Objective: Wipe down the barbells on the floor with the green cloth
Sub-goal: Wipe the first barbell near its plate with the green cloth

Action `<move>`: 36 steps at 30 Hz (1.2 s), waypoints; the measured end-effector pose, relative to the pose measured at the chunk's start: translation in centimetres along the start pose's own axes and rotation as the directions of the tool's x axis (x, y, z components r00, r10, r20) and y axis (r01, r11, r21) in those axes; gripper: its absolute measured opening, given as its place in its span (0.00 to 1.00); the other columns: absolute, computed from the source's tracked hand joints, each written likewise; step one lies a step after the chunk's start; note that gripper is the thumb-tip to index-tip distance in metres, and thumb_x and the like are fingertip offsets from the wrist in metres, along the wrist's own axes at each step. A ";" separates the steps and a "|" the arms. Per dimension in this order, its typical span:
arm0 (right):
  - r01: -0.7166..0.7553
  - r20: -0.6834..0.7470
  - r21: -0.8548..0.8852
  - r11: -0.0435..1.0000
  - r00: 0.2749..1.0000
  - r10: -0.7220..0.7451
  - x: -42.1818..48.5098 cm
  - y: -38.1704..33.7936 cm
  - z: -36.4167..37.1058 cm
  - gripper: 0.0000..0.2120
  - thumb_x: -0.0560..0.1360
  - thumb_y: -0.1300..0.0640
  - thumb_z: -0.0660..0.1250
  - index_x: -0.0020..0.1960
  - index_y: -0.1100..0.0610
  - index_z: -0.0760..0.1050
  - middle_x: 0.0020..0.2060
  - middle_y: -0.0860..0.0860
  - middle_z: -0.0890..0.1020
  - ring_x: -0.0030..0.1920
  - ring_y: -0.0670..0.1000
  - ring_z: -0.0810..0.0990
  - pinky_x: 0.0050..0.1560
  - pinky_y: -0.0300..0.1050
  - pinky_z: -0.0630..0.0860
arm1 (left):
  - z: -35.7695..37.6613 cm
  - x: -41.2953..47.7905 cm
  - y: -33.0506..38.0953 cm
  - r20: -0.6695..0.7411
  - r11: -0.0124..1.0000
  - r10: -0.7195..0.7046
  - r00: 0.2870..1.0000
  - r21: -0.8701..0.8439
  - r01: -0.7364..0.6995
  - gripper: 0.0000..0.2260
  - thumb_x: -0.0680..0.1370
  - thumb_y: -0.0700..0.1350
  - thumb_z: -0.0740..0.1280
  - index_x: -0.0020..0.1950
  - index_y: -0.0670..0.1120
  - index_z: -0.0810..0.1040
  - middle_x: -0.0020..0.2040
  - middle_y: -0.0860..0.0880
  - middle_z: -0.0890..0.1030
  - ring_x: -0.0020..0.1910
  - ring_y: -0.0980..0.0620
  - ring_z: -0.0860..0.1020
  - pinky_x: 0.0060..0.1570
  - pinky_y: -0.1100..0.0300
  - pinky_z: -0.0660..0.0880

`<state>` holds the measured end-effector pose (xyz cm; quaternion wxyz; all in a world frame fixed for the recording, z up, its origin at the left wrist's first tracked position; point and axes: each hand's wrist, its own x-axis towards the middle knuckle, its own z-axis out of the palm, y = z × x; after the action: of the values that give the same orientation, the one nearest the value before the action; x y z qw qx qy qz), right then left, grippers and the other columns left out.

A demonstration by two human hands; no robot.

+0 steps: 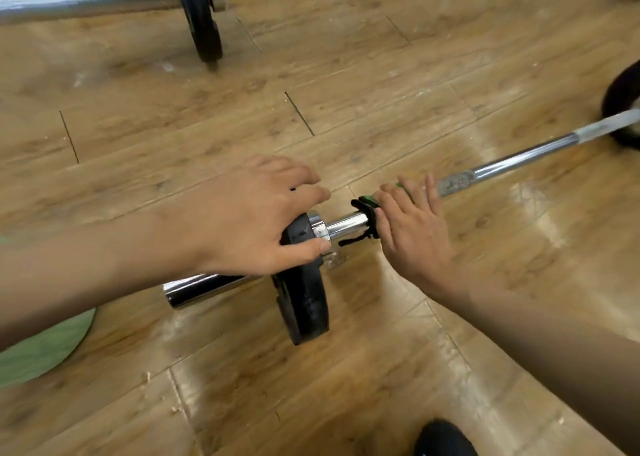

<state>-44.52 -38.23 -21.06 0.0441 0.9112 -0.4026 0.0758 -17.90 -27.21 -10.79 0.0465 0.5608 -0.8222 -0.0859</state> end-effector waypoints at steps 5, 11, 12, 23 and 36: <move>0.057 0.292 -0.017 0.998 0.955 -0.050 1.1 0.0 -2.6 0.29 0.84 0.46 0.41 0.77 0.54 0.68 0.76 0.54 0.72 0.81 0.60 0.60 0.81 0.60 0.40 | -0.9 -0.2 0.3 0.091 0.997 -0.075 0.993 -0.022 0.077 0.37 0.77 0.70 0.51 0.70 0.46 0.79 0.72 0.43 0.77 0.74 0.42 0.73 0.72 0.46 0.68; 0.090 0.232 0.197 0.976 0.963 -0.135 2.0 0.7 -0.9 0.28 0.84 0.44 0.41 0.67 0.52 0.76 0.64 0.50 0.80 0.76 0.57 0.67 0.82 0.57 0.46 | -0.3 0.3 1.7 0.070 0.968 -0.252 0.965 0.034 0.250 0.40 0.72 0.68 0.49 0.70 0.43 0.79 0.78 0.42 0.71 0.82 0.46 0.61 0.77 0.57 0.52; 0.080 0.232 0.229 0.970 0.963 -0.134 2.3 0.9 -0.8 0.29 0.84 0.42 0.40 0.63 0.51 0.77 0.60 0.48 0.81 0.74 0.57 0.69 0.82 0.57 0.46 | -0.1 0.5 1.9 0.057 0.962 -0.268 0.962 0.068 0.264 0.39 0.72 0.67 0.51 0.69 0.42 0.80 0.77 0.40 0.72 0.81 0.44 0.63 0.78 0.54 0.53; 0.207 0.144 0.260 0.943 0.957 -0.250 3.5 1.3 -0.5 0.29 0.83 0.44 0.44 0.54 0.55 0.82 0.46 0.54 0.86 0.53 0.59 0.82 0.80 0.65 0.55 | -0.7 1.5 4.2 0.118 0.909 -0.405 0.907 0.157 0.386 0.31 0.77 0.61 0.60 0.72 0.42 0.79 0.77 0.39 0.71 0.80 0.38 0.64 0.75 0.46 0.61; 0.420 -0.393 0.176 0.890 0.859 -0.328 2.7 3.9 3.2 0.18 0.87 0.49 0.58 0.47 0.55 0.82 0.37 0.51 0.82 0.41 0.55 0.80 0.76 0.61 0.67 | 0.6 1.5 7.4 0.055 0.895 -0.338 0.940 0.328 0.302 0.33 0.76 0.62 0.60 0.71 0.40 0.80 0.80 0.34 0.65 0.82 0.35 0.58 0.79 0.38 0.56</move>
<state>-45.24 -43.29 -23.68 0.0120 0.9415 -0.1885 0.2792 -25.31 -25.97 -9.94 -0.1037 0.6831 -0.7229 0.0090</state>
